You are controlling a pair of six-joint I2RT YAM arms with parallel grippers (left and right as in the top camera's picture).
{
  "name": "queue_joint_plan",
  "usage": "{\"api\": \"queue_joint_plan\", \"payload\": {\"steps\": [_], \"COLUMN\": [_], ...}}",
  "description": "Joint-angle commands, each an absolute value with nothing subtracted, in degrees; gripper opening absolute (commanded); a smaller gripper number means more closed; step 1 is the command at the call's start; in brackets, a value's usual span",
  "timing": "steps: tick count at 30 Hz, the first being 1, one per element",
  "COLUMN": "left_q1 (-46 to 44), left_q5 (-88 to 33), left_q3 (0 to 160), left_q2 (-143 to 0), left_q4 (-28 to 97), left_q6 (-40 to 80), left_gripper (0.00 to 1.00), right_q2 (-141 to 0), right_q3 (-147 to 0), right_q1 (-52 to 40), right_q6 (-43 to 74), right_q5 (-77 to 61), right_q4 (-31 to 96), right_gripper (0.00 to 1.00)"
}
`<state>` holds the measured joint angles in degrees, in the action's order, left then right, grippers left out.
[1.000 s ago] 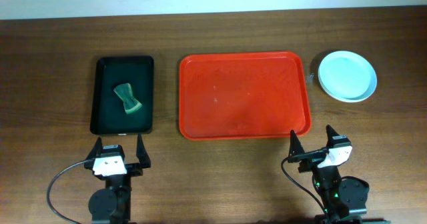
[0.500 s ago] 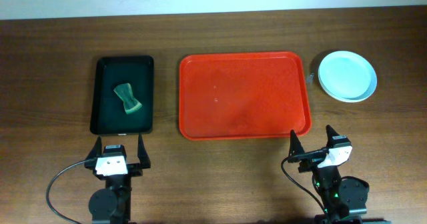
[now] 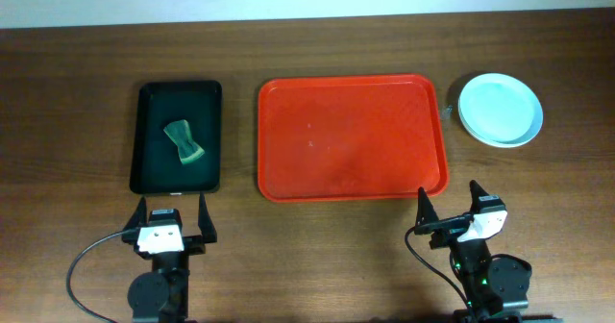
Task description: Clean dirty plates on tray and stack at the side
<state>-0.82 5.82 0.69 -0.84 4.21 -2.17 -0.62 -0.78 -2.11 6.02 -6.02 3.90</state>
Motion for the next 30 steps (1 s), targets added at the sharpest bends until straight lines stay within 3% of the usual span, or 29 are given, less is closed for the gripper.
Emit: {"api": "queue_joint_plan", "payload": {"steps": [1, 4, 30], "left_q1": [-0.7, -0.7, -0.7], "left_q5": [5.6, 5.6, 5.6], "left_q3": [0.5, 0.5, 0.5], "left_q2": [-0.3, -0.3, -0.3], "left_q4": [4.4, 4.4, 4.4], "left_q6": [-3.1, -3.1, -3.1], "left_gripper": [0.99, 0.99, 0.99], "right_q2": [-0.2, -0.2, -0.2], "right_q3": [-0.3, -0.3, -0.3], "right_q1": [-1.7, -0.6, 1.5], "right_q6": [4.3, -2.4, -1.1], "right_q5": [-3.6, -3.8, -1.0], "right_q4": [4.3, 4.3, 4.5], "right_gripper": [0.98, 0.98, 0.98]}}
